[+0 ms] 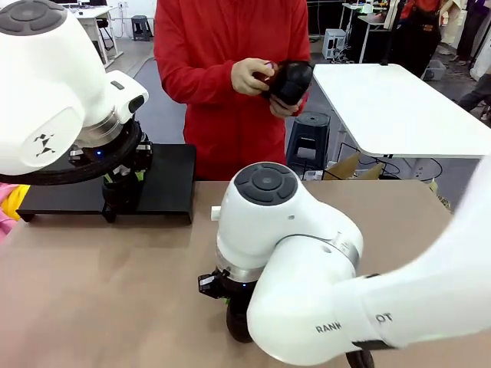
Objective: Organize the shoes by placing them on the stand.
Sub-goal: Pick up one Shoe and place it in the middle of the table.
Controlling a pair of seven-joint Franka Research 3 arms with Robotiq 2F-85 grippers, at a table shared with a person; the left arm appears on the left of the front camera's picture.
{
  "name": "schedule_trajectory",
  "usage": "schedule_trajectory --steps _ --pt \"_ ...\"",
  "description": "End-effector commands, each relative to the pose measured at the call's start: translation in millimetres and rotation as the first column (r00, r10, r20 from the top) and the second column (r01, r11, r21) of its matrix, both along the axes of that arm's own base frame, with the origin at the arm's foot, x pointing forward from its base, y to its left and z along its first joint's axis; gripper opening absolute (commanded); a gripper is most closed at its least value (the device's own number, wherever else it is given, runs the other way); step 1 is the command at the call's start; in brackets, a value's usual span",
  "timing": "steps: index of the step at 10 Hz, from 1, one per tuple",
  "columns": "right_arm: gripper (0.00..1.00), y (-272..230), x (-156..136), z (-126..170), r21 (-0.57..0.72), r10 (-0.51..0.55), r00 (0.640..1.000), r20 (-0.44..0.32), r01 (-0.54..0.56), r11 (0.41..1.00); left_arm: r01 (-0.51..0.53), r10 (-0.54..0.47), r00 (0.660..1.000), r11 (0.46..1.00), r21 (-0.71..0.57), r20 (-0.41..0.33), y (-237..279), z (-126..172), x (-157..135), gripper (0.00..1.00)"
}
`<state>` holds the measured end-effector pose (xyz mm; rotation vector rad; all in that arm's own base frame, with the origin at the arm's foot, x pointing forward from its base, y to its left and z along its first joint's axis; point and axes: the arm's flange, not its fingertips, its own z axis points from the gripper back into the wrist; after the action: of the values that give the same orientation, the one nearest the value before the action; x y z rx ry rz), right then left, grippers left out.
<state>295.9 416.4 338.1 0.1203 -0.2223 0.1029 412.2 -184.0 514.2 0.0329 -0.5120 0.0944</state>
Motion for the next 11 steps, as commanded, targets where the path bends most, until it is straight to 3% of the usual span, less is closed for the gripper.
schedule_trajectory --steps 1,6,10,11 --pt "0.05 31 16 -10 -0.032 -0.032 0.999 -0.036 0.030 0.999 0.000 0.000 1.000 1.000 0.013 0.015 0 3 2 0.57" --pt "0.98 19 10 13 0.005 -0.021 0.999 -0.039 0.021 1.000 0.000 0.000 1.000 1.000 0.013 0.015 0 3 2 0.57" --pt "1.00 -1 -20 58 0.085 -0.013 1.000 0.008 0.013 0.996 0.000 0.000 1.000 1.000 0.013 0.015 0 3 2 0.57" --pt "1.00 20 2 34 0.048 -0.029 1.000 -0.005 0.029 0.998 0.000 0.000 1.000 1.000 0.013 0.015 0 3 2 0.57"
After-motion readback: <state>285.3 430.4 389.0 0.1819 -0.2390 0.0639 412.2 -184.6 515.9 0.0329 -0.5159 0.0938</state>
